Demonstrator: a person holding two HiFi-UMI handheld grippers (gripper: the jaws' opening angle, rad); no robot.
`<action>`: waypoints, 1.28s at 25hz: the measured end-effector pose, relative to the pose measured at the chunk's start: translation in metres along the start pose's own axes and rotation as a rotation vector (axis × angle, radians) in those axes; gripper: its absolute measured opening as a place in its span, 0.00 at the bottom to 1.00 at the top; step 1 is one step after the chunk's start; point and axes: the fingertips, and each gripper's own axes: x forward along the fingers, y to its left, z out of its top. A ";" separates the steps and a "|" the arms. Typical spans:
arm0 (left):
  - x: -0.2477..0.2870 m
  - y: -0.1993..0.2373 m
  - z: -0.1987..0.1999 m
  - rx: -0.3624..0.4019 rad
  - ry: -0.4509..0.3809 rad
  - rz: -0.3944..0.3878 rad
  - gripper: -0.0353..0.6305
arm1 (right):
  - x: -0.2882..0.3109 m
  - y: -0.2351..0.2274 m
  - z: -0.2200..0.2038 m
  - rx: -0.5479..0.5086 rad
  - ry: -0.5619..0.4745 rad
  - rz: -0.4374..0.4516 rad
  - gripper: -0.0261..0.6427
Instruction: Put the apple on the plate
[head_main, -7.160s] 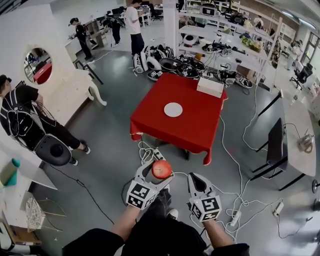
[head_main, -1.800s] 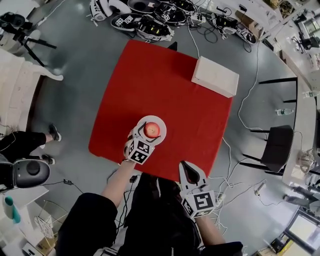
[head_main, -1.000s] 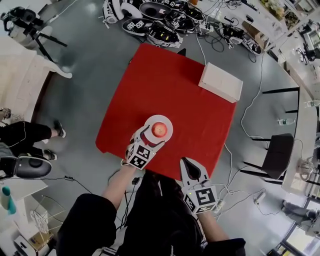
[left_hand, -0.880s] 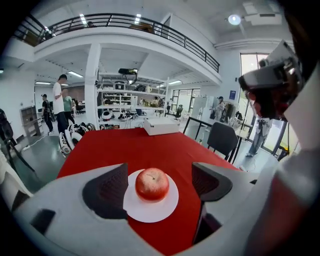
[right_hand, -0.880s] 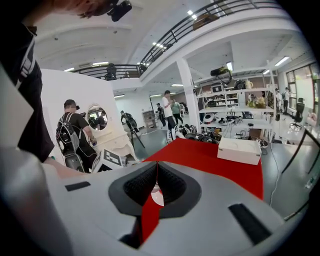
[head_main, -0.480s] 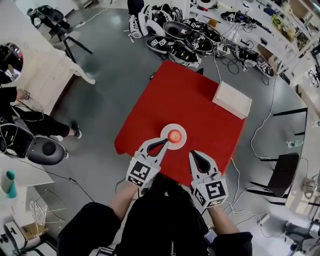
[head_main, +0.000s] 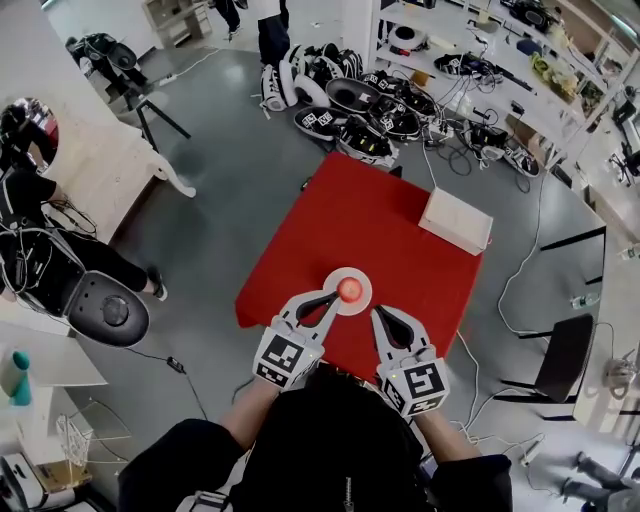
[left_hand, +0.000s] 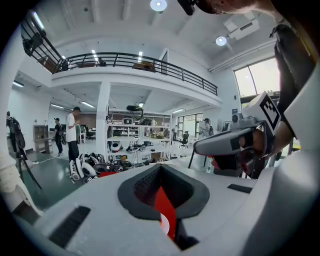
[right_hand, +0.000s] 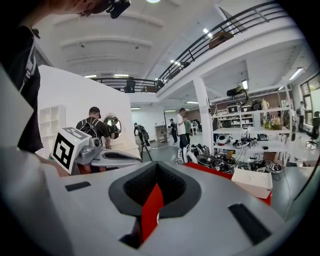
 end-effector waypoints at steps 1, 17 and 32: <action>0.002 -0.001 0.002 -0.002 -0.002 -0.005 0.06 | -0.001 -0.001 0.000 -0.001 0.000 -0.004 0.06; 0.022 -0.030 0.006 -0.008 0.006 -0.062 0.06 | -0.013 -0.011 -0.009 0.004 0.021 -0.028 0.05; 0.027 -0.024 0.004 0.004 0.025 -0.049 0.06 | -0.004 -0.016 -0.006 -0.004 0.025 -0.009 0.05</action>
